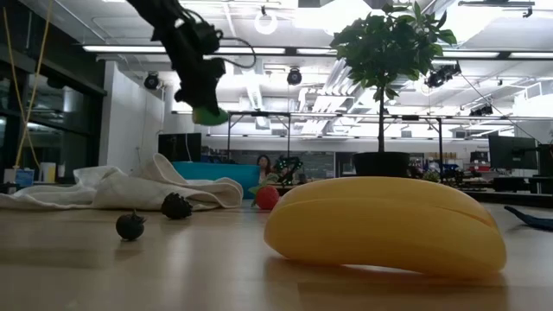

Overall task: Pick and placing Produce into tupperware
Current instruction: Put the green corn into the blue bin

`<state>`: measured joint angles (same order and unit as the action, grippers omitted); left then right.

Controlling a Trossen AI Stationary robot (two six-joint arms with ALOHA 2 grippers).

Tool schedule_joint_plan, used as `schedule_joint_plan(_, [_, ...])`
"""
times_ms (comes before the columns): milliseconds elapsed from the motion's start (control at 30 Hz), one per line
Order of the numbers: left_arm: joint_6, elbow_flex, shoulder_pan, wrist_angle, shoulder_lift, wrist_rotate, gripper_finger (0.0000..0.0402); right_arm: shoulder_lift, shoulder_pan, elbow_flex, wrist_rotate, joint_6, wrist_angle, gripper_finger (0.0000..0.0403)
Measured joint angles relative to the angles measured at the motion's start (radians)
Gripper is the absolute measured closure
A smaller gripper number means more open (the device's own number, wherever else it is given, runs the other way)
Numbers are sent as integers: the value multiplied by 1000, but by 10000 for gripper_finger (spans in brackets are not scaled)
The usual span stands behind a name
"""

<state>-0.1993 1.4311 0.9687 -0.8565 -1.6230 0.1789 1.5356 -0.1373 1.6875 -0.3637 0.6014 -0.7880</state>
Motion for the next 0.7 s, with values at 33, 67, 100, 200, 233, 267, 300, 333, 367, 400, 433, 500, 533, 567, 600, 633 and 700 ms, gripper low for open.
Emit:
schedule_joint_plan(33, [0,0,0,0,-13,20,192,0,1,0,0,1,0,110])
schedule_joint_plan(67, [-2,0,0,0,-27,39,192,0,1,0,0,1,0,110])
schedule_joint_plan(100, [-3,0,0,-2,-39,52,192,0,1,0,0,1,0,110])
schedule_joint_plan(200, [-5,0,0,-3,-68,57,192,0,1,0,0,5,0,110])
schedule_joint_plan(233, [-6,0,0,-3,-78,57,192,0,1,0,0,9,0,110])
schedule_joint_plan(267, [-6,0,0,-4,-89,57,192,0,1,0,0,11,0,110])
schedule_joint_plan(300, [-6,0,0,-7,-100,57,192,0,1,0,0,11,0,110])
schedule_joint_plan(333, [-6,0,0,-9,-111,57,192,0,1,0,0,11,0,110])
schedule_joint_plan(367, [-6,0,0,-11,-121,57,192,0,1,0,0,13,0,110])
schedule_joint_plan(400, [-6,0,0,-11,-131,55,192,0,1,0,0,20,0,110])
schedule_joint_plan(433, [-7,0,0,-12,-141,53,192,0,1,0,0,23,0,110])
schedule_joint_plan(500, [-12,0,0,-12,-161,49,192,0,1,0,0,27,0,110])
schedule_joint_plan(533, [-13,0,-1,-14,-171,49,192,0,1,0,0,27,0,110])
schedule_joint_plan(567, [-13,0,-1,-19,-180,49,192,0,1,0,0,28,0,110])
schedule_joint_plan(600, [-13,0,0,-26,-189,49,192,0,1,0,0,29,0,110])
schedule_joint_plan(633, [-15,0,0,-35,-198,48,192,0,1,0,0,30,0,110])
schedule_joint_plan(700, [-21,0,0,-51,-217,46,192,0,1,0,0,30,0,110])
